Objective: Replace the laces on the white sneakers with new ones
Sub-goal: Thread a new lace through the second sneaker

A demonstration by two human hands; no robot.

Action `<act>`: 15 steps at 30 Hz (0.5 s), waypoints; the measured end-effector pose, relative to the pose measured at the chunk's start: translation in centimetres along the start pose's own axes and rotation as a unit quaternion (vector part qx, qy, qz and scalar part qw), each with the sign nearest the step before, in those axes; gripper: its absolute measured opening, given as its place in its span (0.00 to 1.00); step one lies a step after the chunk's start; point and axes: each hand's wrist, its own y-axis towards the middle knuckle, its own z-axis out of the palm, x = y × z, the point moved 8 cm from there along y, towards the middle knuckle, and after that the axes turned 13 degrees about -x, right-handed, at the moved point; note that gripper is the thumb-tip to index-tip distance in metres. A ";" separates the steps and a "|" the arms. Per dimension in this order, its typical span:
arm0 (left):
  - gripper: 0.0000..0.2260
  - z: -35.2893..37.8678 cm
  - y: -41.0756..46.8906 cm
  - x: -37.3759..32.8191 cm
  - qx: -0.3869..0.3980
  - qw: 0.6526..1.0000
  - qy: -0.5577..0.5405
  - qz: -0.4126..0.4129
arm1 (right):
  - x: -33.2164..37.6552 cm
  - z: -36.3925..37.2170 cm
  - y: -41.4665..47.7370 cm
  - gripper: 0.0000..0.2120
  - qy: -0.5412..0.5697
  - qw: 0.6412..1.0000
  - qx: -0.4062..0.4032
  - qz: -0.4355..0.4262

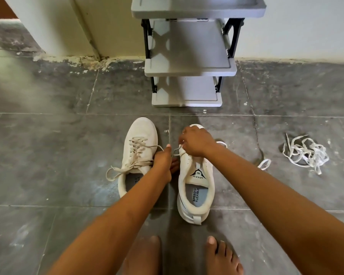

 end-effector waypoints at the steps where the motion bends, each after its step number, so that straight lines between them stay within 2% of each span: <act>1: 0.10 0.3 0.2 -0.2 -0.001 1.000 -0.006 0.001 | -0.1 0.2 0.1 0.13 0.010 1.000 -0.007 0.010; 6: 0.09 1.4 0.5 -1.7 0.007 0.999 -0.038 0.024 | -0.4 -0.2 -0.2 0.11 0.039 0.998 -0.035 0.022; 8: 0.07 1.4 -0.1 -3.2 0.020 0.997 -0.049 0.051 | -0.7 -1.1 -0.9 0.08 0.109 0.992 -0.055 0.043; 13: 0.11 1.7 -4.7 -8.3 0.088 0.989 -0.057 0.101 | -1.5 -5.0 -3.3 0.02 0.291 0.949 -0.062 0.105; 15: 0.12 2.0 -7.9 -10.9 0.134 0.981 -0.057 0.128 | -1.6 -7.2 -4.1 0.04 0.370 0.916 -0.060 0.143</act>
